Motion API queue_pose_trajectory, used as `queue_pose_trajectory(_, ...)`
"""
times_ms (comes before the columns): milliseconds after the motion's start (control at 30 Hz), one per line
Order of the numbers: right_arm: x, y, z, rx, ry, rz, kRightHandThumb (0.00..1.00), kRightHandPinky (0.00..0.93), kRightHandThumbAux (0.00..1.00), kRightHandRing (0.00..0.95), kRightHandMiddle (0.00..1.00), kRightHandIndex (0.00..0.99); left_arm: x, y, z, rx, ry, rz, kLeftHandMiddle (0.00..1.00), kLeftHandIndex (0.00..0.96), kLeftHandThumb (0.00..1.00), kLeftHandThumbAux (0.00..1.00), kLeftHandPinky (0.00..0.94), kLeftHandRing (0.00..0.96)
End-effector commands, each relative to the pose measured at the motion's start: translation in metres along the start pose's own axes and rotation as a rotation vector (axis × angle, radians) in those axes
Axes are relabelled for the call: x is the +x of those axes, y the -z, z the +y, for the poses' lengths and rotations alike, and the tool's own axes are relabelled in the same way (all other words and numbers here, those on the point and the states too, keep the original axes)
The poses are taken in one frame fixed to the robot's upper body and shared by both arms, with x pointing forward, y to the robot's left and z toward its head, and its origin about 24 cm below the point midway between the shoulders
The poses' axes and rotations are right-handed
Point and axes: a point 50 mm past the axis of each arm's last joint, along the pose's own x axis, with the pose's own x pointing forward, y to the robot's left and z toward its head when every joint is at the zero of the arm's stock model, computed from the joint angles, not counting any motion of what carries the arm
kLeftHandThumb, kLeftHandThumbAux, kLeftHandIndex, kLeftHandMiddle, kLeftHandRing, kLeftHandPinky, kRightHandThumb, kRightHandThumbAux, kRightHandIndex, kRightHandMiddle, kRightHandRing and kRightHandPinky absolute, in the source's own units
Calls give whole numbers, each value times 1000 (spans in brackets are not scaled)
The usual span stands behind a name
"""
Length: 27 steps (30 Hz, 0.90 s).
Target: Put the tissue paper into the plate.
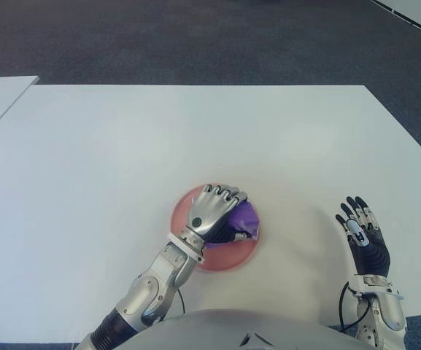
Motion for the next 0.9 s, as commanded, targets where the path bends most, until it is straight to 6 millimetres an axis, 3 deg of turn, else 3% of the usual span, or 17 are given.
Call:
queue_pose_trajectory(33, 2, 3, -3, -2, 3, -3, 153, 0, 569, 27, 83, 28, -5, 0, 0, -49, 44, 52, 622, 419, 779, 674, 644, 695)
queue_pose_trajectory(100, 2, 3, -4, -7, 2, -3, 152, 0, 568, 28, 84, 30, -7, -1, 2, -46, 57, 61, 605, 422, 736, 685, 551, 616)
queue_pose_trajectory(167, 3, 4, -4, -10, 0, -3, 151, 0, 568, 28, 84, 31, -9, -4, 6, -34, 67, 66, 487, 387, 493, 502, 403, 459)
queue_pose_trajectory(300, 4, 5, -4, -16, -5, -4, 151, 0, 567, 27, 81, 32, -11, -9, 15, 9, 92, 66, 335, 320, 323, 383, 236, 285)
queue_pose_trajectory(367, 5, 5, -4, -17, -9, -5, 152, 0, 567, 26, 77, 33, -12, -11, 18, 35, 119, 70, 168, 176, 226, 308, 97, 131)
queue_pose_trajectory(433, 6, 6, -4, -16, -10, -5, 153, 0, 567, 25, 76, 33, -12, -12, 20, 45, 138, 75, 89, 96, 184, 274, 50, 67)
queue_pose_trajectory(567, 6, 6, -4, -16, -10, -5, 154, 0, 566, 23, 74, 34, -12, -14, 23, 58, 151, 84, 18, 20, 139, 223, 10, 13)
queue_pose_trajectory(900, 6, 7, -3, -26, -10, -2, 149, 0, 567, 21, 71, 34, -11, -14, 29, 93, 141, 106, 0, 0, 110, 160, 0, 0)
